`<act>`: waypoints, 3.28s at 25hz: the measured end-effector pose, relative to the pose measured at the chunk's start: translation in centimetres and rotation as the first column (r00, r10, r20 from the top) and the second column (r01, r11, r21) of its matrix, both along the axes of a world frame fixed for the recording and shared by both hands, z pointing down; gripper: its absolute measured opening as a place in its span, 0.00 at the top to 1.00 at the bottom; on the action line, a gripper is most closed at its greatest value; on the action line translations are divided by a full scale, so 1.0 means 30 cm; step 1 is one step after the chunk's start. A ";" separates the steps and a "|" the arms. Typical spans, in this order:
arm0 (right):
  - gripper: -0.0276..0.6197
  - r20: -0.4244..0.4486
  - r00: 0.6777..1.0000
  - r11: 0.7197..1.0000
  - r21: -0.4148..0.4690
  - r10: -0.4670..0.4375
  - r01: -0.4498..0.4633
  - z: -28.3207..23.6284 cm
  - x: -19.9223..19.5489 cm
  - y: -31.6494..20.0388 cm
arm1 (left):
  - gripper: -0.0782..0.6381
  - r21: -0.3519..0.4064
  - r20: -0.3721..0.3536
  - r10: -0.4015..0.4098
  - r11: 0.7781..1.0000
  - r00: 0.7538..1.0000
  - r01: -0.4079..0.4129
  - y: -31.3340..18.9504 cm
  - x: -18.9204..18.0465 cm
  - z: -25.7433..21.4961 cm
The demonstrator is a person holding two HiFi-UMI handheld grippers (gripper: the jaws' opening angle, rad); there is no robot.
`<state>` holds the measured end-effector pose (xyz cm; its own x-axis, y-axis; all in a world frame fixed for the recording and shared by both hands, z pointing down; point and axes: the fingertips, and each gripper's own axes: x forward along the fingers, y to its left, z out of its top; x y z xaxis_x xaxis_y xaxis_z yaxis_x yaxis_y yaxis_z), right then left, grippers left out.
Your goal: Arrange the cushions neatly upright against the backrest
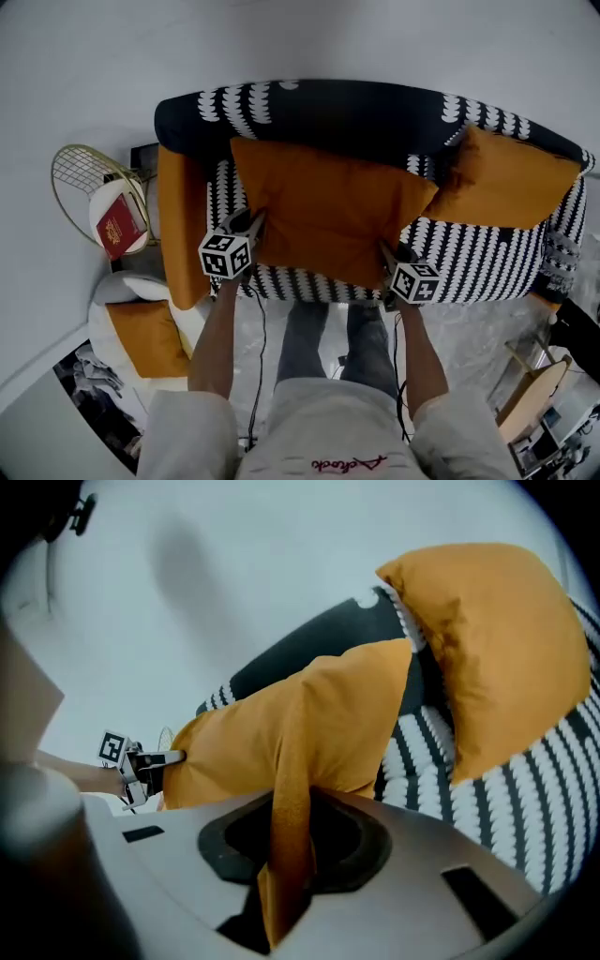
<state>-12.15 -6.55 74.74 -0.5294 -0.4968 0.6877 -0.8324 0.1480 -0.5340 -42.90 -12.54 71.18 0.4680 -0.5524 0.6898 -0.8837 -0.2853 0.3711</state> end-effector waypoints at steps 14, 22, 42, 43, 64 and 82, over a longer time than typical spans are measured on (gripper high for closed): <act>0.78 -0.112 0.991 0.960 0.265 -0.068 0.095 -0.314 0.159 -0.511 | 0.75 0.251 -0.099 -0.113 0.958 0.989 0.135 -0.298 0.114 -0.335; 0.50 -0.274 0.959 0.985 0.129 -0.078 0.117 -0.074 0.229 -0.533 | 0.50 0.098 -0.044 -0.211 0.972 0.976 0.215 -0.272 0.078 -0.089; 0.53 -0.375 0.926 0.980 0.167 -0.040 0.110 -0.073 0.310 -0.416 | 0.57 0.095 0.048 -0.182 0.980 0.982 0.177 -0.132 0.094 -0.067; 0.75 -0.401 0.915 0.975 0.179 -0.051 0.133 -0.094 0.311 -0.394 | 0.66 0.107 0.050 -0.175 0.980 0.983 0.169 -0.112 0.110 -0.083; 0.91 -0.245 0.963 0.779 0.580 -0.112 0.238 -0.941 0.115 -0.286 | 0.85 0.449 -0.012 -0.151 0.882 0.988 0.140 0.012 0.406 -0.800; 0.92 -0.238 0.964 0.649 0.717 -0.115 0.254 -1.353 0.082 -0.292 | 0.85 0.625 -0.043 -0.173 0.764 0.984 0.161 0.034 0.489 -1.242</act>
